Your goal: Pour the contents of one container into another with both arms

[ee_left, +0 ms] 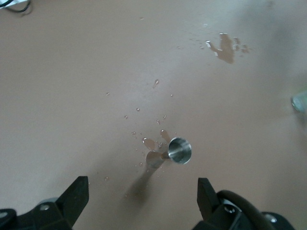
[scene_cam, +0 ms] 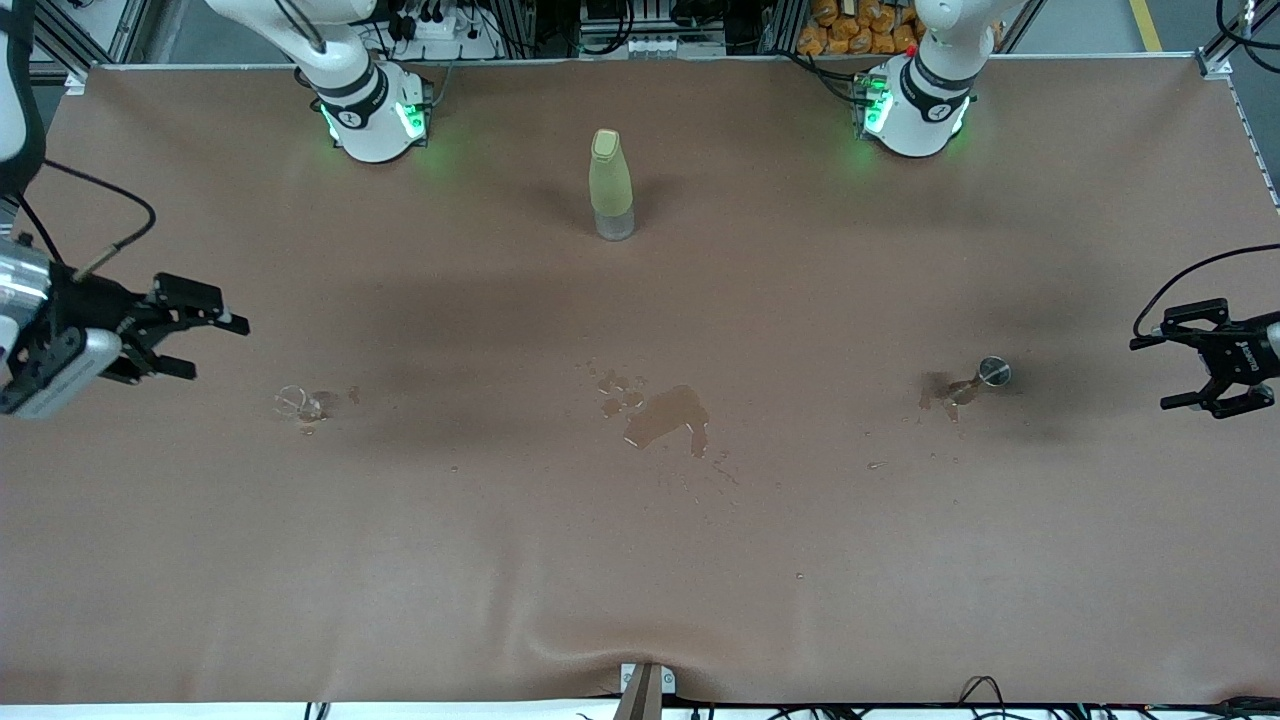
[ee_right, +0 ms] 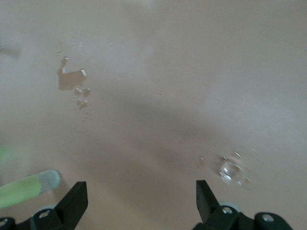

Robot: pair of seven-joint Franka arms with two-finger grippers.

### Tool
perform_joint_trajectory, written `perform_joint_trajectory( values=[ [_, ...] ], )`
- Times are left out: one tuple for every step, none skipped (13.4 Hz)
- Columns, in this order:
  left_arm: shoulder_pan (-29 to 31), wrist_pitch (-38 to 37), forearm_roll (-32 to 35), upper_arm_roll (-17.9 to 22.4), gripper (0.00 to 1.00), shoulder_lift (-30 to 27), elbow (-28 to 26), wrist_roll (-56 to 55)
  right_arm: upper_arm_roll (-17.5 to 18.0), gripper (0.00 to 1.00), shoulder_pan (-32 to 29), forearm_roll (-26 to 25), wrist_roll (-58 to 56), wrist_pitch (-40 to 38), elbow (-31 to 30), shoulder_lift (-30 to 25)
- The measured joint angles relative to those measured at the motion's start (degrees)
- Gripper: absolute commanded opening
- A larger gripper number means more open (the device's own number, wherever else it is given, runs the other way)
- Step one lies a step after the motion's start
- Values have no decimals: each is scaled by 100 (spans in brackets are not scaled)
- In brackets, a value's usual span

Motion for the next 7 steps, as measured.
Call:
perform_joint_trajectory(
  values=[
    [-142,52,181,-6,100,-150,1,-636,-20,100,13,-370,298,-46,-1,-147],
    [-281,113,378,-9,100,-276,1,-1271,-31,100,25,-739,664,-199,0,-299],
    [-421,178,596,-13,100,-380,3,-1876,-34,100,66,-1038,1144,-443,0,-456],
    [-573,220,819,-19,100,-468,18,-2430,-34,100,139,-1302,1626,-641,1,-605],
    [-732,255,1041,-26,100,-529,79,-2850,-43,100,198,-1514,1987,-716,2,-719],
    [-894,272,1288,-39,100,-561,205,-3126,-89,100,217,-1650,2313,-741,2,-787],
    [-1065,272,1573,-53,100,-566,398,-3315,-222,100,221,-1731,2587,-760,0,-804]
  ],
)
